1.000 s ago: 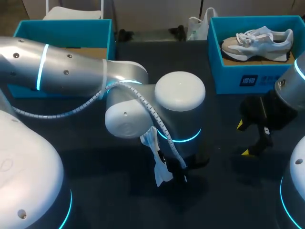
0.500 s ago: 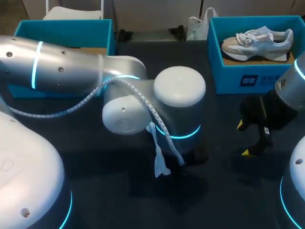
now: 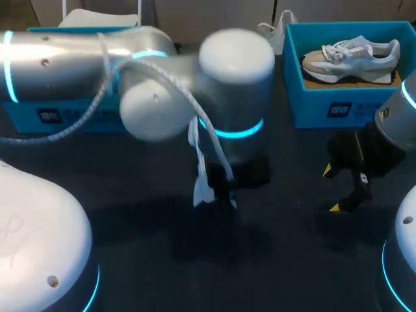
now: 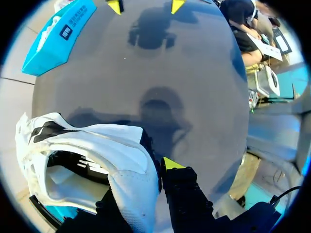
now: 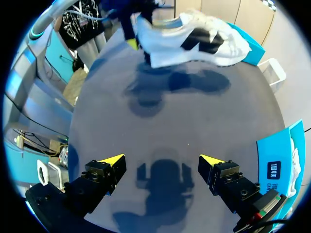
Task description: Take the shoe out of the shoebox, open the shoe tongue, remove and reinsert the insole, then place the shoe into the shoebox
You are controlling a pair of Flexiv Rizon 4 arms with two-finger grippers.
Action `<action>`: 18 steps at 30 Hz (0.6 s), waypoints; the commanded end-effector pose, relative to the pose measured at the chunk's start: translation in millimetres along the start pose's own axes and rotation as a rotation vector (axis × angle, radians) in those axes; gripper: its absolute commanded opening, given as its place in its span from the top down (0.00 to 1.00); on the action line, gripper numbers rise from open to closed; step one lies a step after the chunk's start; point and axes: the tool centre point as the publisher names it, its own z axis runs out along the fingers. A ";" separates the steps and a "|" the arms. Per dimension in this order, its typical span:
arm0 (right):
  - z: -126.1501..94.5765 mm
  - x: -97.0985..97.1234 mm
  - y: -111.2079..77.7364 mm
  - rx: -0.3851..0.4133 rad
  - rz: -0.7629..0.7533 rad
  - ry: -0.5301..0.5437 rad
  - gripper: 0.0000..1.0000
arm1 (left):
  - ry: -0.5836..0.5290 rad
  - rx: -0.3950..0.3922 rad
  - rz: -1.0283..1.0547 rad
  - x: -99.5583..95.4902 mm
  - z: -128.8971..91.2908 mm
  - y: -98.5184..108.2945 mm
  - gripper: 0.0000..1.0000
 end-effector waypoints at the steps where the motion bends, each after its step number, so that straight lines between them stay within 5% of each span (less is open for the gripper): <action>1: 0.6 1.0 0.0 0.002 0.000 -0.003 0.00 | 0.000 0.000 0.038 -17.2 -76.0 30.4 1.00; 13: 0.6 1.0 0.0 0.002 0.000 -0.003 0.00 | -0.040 -0.015 -0.038 -71.5 -139.4 79.3 1.00; 18: 0.6 1.0 0.0 0.002 0.000 -0.003 0.00 | 0.020 0.024 -0.052 -84.5 -134.4 92.8 1.00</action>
